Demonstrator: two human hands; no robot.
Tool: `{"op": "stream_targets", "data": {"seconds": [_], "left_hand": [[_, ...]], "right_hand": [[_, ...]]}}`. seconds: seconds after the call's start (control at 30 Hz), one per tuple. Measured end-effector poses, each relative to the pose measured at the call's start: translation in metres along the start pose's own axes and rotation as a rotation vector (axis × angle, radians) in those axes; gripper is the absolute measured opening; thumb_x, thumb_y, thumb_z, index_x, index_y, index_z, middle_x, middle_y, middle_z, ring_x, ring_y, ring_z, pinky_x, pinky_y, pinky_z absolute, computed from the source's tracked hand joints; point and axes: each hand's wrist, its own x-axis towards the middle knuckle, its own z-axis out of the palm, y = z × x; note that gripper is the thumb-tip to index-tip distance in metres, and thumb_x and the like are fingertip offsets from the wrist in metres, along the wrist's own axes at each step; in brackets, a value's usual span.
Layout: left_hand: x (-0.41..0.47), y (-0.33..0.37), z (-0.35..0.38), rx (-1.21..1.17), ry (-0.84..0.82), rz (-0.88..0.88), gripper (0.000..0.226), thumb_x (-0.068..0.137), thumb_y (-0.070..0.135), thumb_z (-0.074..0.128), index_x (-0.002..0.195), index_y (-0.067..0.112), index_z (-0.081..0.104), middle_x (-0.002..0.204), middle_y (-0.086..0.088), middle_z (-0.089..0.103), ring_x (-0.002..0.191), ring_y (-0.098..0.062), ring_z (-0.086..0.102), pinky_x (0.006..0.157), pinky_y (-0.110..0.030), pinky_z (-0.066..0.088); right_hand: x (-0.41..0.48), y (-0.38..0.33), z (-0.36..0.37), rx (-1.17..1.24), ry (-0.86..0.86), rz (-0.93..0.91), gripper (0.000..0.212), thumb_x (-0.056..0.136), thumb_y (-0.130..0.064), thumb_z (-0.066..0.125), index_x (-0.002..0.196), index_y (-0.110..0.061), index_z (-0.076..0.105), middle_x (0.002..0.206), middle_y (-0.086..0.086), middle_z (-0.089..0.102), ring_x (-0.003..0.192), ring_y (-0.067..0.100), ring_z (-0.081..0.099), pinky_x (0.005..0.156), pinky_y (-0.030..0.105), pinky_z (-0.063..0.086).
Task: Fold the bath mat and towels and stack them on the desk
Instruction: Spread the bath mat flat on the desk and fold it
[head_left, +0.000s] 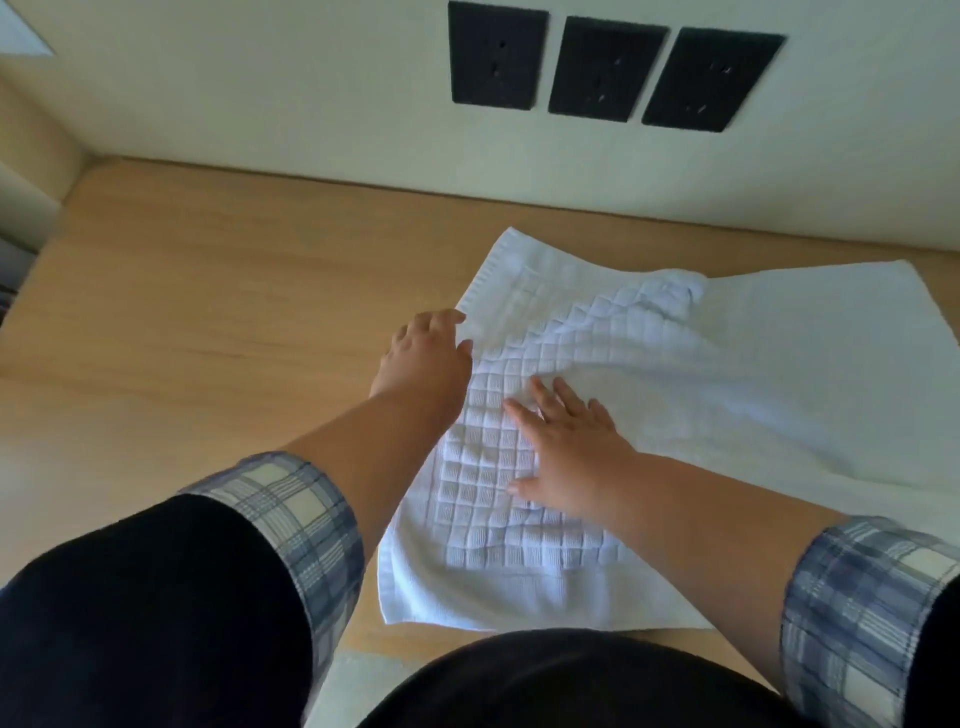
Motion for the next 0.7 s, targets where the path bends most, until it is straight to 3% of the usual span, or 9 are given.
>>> {"op": "stream_targets", "data": {"seconds": [0.07, 0.13, 0.2, 0.27, 0.37, 0.43, 0.5, 0.6, 0.7], "left_hand": [[0.039, 0.023, 0.003, -0.021, -0.016, -0.049, 0.041, 0.103, 0.032, 0.042, 0.143, 0.024, 0.036, 0.144, -0.005, 0.042, 0.132, -0.027, 0.039, 0.099, -0.044, 0.040], [0.073, 0.038, 0.007, -0.058, -0.030, -0.163, 0.045, 0.100, 0.029, 0.049, 0.143, 0.019, 0.036, 0.141, -0.009, 0.045, 0.129, -0.031, 0.044, 0.098, -0.044, 0.041], [0.095, 0.044, 0.014, -0.059, -0.063, -0.242, 0.052, 0.097, 0.028, 0.057, 0.142, 0.015, 0.036, 0.139, -0.012, 0.045, 0.125, -0.033, 0.049, 0.098, -0.044, 0.043], [0.105, 0.043, 0.021, -0.067, -0.090, -0.280, 0.049, 0.094, 0.029, 0.062, 0.136, 0.013, 0.043, 0.132, -0.012, 0.050, 0.115, -0.033, 0.057, 0.091, -0.045, 0.048], [0.107, 0.038, 0.027, -0.132, -0.068, -0.247, 0.026, 0.096, 0.032, 0.057, 0.117, 0.017, 0.058, 0.107, -0.005, 0.063, 0.085, -0.024, 0.064, 0.067, -0.037, 0.054], [0.103, 0.034, 0.029, -0.181, -0.018, -0.182, 0.015, 0.096, 0.031, 0.054, 0.102, 0.021, 0.064, 0.087, 0.001, 0.066, 0.067, -0.016, 0.062, 0.050, -0.026, 0.044], [0.093, 0.031, 0.026, -0.262, 0.041, -0.152, 0.011, 0.094, 0.029, 0.055, 0.087, 0.029, 0.063, 0.073, 0.008, 0.064, 0.057, -0.010, 0.060, 0.043, -0.021, 0.038], [0.079, 0.022, 0.018, -0.365, 0.129, -0.140, 0.008, 0.094, 0.030, 0.057, 0.088, 0.035, 0.058, 0.077, 0.014, 0.060, 0.056, -0.005, 0.059, 0.041, -0.020, 0.040], [0.069, 0.005, 0.005, -0.454, 0.257, -0.197, 0.008, 0.095, 0.035, 0.056, 0.098, 0.040, 0.051, 0.096, 0.016, 0.051, 0.066, -0.004, 0.057, 0.049, -0.017, 0.038]], "right_hand": [[0.002, 0.003, -0.014, 0.100, 0.059, -0.013, 0.081, 0.092, -0.057, 0.055, 0.157, -0.036, 0.011, 0.167, -0.004, -0.004, 0.153, 0.021, -0.003, 0.122, 0.049, 0.009], [0.007, 0.004, -0.036, 0.241, 0.281, -0.019, 0.059, 0.096, -0.052, 0.052, 0.150, -0.033, 0.035, 0.160, -0.005, 0.029, 0.145, 0.019, 0.029, 0.116, 0.040, 0.026], [0.021, 0.008, -0.065, 0.397, 0.537, 0.021, 0.044, 0.098, -0.045, 0.051, 0.139, -0.031, 0.049, 0.139, -0.009, 0.052, 0.119, 0.011, 0.053, 0.102, 0.030, 0.041], [0.046, 0.014, -0.097, 0.520, 0.638, 0.119, 0.040, 0.099, -0.039, 0.049, 0.138, -0.029, 0.050, 0.116, -0.007, 0.063, 0.099, 0.010, 0.060, 0.090, 0.030, 0.047], [0.088, 0.026, -0.132, 0.537, 0.428, 0.349, 0.052, 0.100, -0.030, 0.049, 0.148, -0.021, 0.033, 0.114, 0.009, 0.068, 0.099, 0.027, 0.066, 0.086, 0.036, 0.052], [0.107, 0.024, -0.140, 0.504, 0.218, 0.477, 0.059, 0.098, -0.024, 0.053, 0.150, -0.016, 0.025, 0.113, 0.014, 0.068, 0.096, 0.032, 0.068, 0.079, 0.037, 0.055], [0.120, 0.021, -0.144, 0.409, 0.150, 0.531, 0.055, 0.096, -0.020, 0.056, 0.146, -0.013, 0.034, 0.117, 0.016, 0.066, 0.104, 0.035, 0.065, 0.086, 0.040, 0.055], [0.131, 0.013, -0.144, 0.445, 0.389, 0.431, 0.028, 0.097, -0.017, 0.051, 0.124, -0.012, 0.054, 0.111, 0.009, 0.064, 0.100, 0.031, 0.061, 0.082, 0.036, 0.048], [0.136, -0.015, -0.139, 0.661, 0.658, 0.239, 0.027, 0.099, -0.026, 0.047, 0.124, -0.018, 0.052, 0.093, -0.001, 0.059, 0.085, 0.023, 0.057, 0.071, 0.032, 0.042]]}}
